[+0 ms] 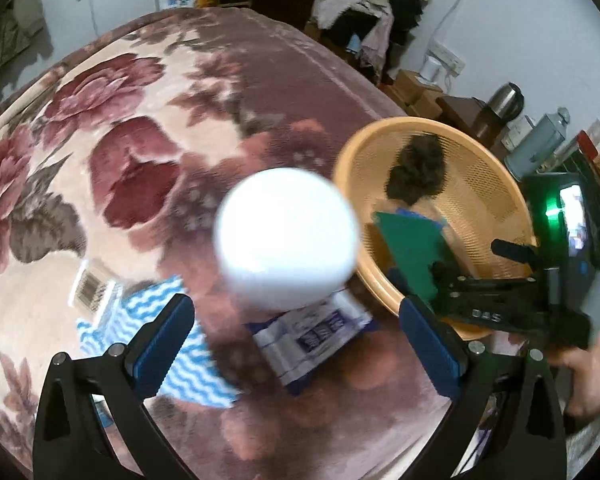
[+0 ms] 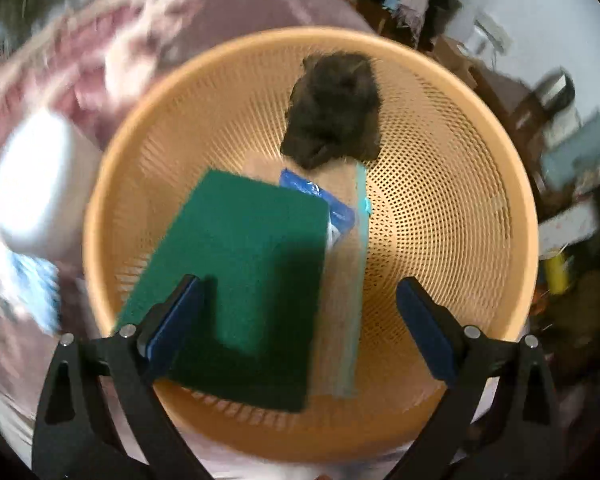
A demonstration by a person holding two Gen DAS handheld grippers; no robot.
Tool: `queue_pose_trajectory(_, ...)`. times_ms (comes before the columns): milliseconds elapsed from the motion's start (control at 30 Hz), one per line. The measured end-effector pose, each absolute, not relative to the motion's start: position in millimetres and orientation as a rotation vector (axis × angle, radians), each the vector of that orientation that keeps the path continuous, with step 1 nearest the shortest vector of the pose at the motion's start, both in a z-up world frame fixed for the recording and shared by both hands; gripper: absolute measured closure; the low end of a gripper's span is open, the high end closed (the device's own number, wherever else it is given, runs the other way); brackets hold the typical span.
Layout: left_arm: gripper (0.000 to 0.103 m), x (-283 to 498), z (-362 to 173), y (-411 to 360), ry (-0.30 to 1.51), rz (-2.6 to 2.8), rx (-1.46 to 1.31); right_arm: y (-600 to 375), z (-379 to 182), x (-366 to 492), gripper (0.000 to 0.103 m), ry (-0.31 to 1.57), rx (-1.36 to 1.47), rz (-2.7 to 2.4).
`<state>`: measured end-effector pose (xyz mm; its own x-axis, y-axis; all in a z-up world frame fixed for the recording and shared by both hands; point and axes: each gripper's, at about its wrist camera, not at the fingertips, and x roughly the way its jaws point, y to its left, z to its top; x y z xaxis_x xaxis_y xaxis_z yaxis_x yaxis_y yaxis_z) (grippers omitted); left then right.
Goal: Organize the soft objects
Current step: 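Open the left tool to drop the green pad into the orange basket, then move both tools back over the blanket toward the mask and gauze pack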
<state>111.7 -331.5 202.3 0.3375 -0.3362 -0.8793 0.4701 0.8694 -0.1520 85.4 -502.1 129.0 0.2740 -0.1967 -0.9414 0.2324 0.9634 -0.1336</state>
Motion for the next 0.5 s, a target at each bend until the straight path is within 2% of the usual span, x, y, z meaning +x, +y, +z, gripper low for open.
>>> queue_pose_trajectory(133,0.0,117.7,196.3,-304.8,1.118,-0.486,0.112,-505.6,105.3,96.6,0.005,1.332,-0.083,-0.401)
queue_pose_trajectory(500,0.0,117.4,176.1,-282.5,1.141,-0.466,0.043,-501.3,160.8,43.9,0.005,1.121,0.169,-0.318)
